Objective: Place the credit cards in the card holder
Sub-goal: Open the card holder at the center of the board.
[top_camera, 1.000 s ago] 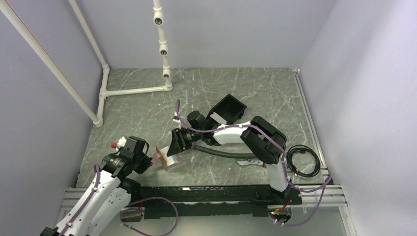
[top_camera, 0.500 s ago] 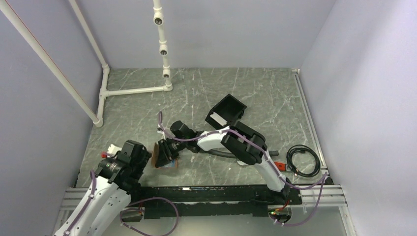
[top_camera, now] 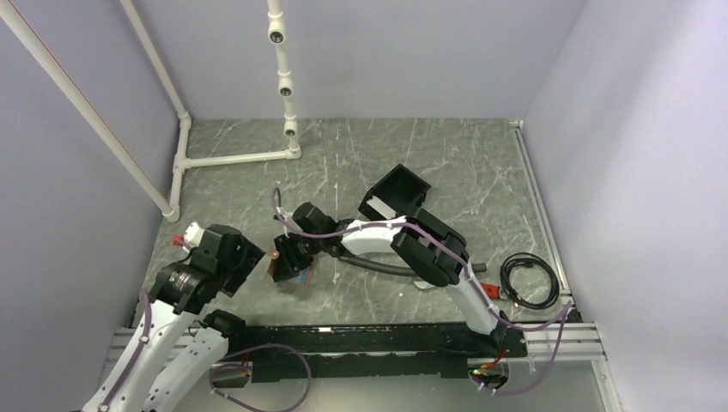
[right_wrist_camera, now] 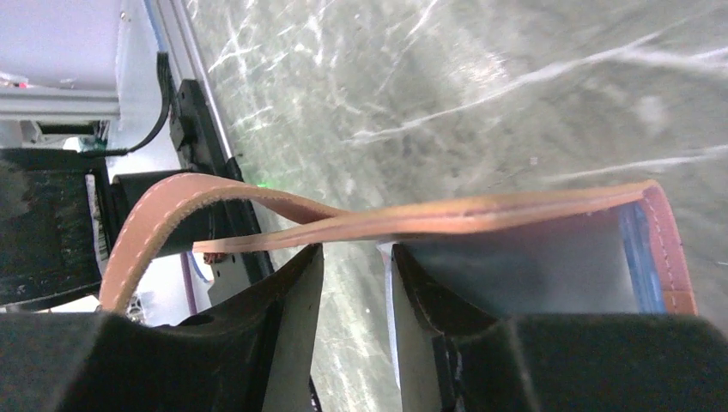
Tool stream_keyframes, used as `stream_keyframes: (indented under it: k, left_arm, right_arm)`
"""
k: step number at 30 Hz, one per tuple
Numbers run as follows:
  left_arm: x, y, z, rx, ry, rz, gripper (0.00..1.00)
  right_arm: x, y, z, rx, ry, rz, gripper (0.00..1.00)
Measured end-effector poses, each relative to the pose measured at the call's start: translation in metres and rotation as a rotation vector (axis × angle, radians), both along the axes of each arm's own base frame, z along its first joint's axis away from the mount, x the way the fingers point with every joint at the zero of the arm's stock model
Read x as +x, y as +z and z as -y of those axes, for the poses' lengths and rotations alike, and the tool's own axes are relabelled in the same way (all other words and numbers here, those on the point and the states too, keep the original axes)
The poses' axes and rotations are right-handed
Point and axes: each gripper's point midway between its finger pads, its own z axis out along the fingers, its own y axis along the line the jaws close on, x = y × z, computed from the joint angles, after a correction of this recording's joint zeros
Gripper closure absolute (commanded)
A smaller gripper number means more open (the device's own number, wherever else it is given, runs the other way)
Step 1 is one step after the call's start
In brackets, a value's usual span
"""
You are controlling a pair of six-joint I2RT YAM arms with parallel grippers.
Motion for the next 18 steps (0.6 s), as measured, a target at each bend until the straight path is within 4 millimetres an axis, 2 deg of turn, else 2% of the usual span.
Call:
stream_keyframes:
  k: [2,4,5,6,7,11,15,18]
  left_arm:
    - [0.007,0.006,0.007,-0.017,-0.056,0.054,0.29]
    - [0.013,0.011,0.017,-0.040,-0.119,0.118,0.40]
    - [0.015,0.013,0.020,-0.051,-0.142,0.143,0.45]
    - [0.016,0.013,0.024,-0.058,-0.164,0.162,0.49]
    - [0.018,0.013,0.026,-0.061,-0.180,0.177,0.50]
    - [0.028,0.010,0.037,-0.068,-0.248,0.208,0.63]
    - [0.048,0.005,0.053,-0.066,-0.327,0.196,0.79]
    - [0.069,-0.006,0.068,-0.111,-0.387,0.170,0.80]
  right_arm:
    - [0.008,0.001,0.001,-0.010,-0.015,0.002,0.61]
    - [0.018,0.001,0.004,-0.014,-0.035,0.002,0.61]
    - [0.022,0.001,0.005,-0.018,-0.043,0.001,0.68]
    - [0.027,0.001,0.007,-0.027,-0.049,0.000,0.88]
    - [0.033,0.001,0.008,-0.040,-0.054,0.006,1.00]
    - [0.061,-0.008,0.014,-0.099,-0.057,0.043,1.00]
    - [0.066,-0.010,0.031,-0.105,0.011,0.058,1.00]
    - [0.065,-0.010,0.041,-0.093,0.066,0.050,1.00]
